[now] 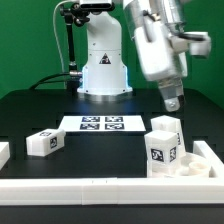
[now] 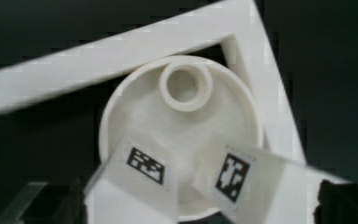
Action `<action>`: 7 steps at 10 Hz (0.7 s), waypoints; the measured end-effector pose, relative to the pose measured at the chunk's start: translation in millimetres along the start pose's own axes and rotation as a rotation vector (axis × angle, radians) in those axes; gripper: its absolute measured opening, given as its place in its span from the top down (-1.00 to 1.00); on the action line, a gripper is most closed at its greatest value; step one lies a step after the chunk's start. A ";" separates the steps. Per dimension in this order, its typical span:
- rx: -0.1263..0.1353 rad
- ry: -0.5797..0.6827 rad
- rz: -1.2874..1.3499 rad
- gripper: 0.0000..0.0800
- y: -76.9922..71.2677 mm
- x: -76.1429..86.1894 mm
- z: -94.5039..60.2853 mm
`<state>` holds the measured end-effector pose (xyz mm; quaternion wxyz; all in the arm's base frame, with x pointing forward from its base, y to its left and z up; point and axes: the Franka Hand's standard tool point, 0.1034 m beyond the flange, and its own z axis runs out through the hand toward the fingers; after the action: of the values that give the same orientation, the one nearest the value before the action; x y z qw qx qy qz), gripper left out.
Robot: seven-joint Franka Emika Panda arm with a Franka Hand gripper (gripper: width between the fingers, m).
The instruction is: Assemble stool
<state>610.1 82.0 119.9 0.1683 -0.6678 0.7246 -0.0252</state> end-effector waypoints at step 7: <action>-0.024 -0.008 -0.504 -0.62 1.7 -4.3 0.8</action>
Offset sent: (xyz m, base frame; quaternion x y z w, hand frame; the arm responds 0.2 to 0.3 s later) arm 0.0000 0.0000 0.0000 0.0000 0.0000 -0.1296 0.9916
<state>609.0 86.5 119.5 0.1514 -0.8295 0.5348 -0.0550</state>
